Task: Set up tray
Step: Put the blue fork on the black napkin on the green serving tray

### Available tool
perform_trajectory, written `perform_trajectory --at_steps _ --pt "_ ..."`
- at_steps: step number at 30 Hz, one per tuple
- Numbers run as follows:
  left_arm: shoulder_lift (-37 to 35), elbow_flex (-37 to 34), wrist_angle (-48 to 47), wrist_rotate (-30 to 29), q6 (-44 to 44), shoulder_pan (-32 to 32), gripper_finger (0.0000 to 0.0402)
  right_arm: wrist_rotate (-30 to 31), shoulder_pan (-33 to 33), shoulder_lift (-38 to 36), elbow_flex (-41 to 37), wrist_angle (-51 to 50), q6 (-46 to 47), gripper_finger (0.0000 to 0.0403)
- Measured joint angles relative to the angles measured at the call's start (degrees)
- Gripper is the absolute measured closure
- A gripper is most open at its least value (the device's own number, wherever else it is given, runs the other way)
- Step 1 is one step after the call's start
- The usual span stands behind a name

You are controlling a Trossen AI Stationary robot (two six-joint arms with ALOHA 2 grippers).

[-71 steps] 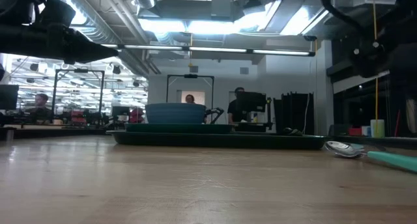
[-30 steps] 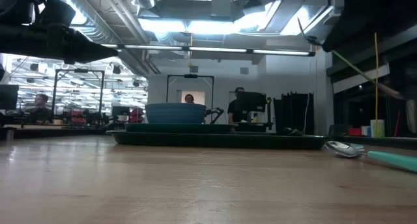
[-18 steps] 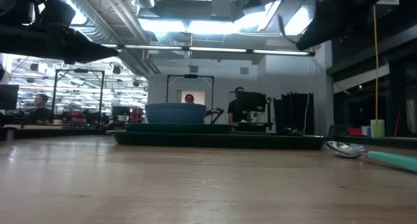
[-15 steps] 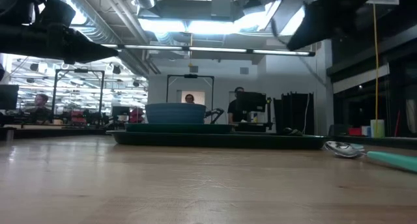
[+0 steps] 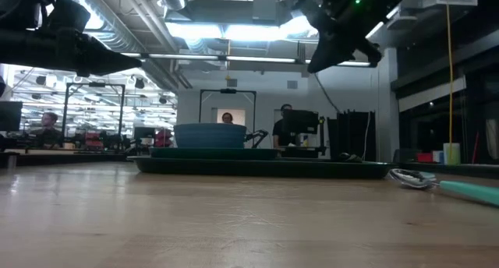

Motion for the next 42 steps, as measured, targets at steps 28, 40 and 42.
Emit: perform_trajectory --at_steps 28,40,42 --pt "0.0 0.0 0.0 0.1 0.0 0.0 0.0398 -23.0 -23.3 13.2 22.1 -24.9 5.3 0.0391" --pt "0.0 0.0 0.0 0.1 0.0 0.0 0.0398 -29.2 -29.5 20.9 29.3 -31.4 6.8 0.0391" --pt "0.0 0.0 0.0 0.1 0.0 0.0 0.0398 -29.9 -30.1 22.0 29.9 -31.5 6.8 0.0391"
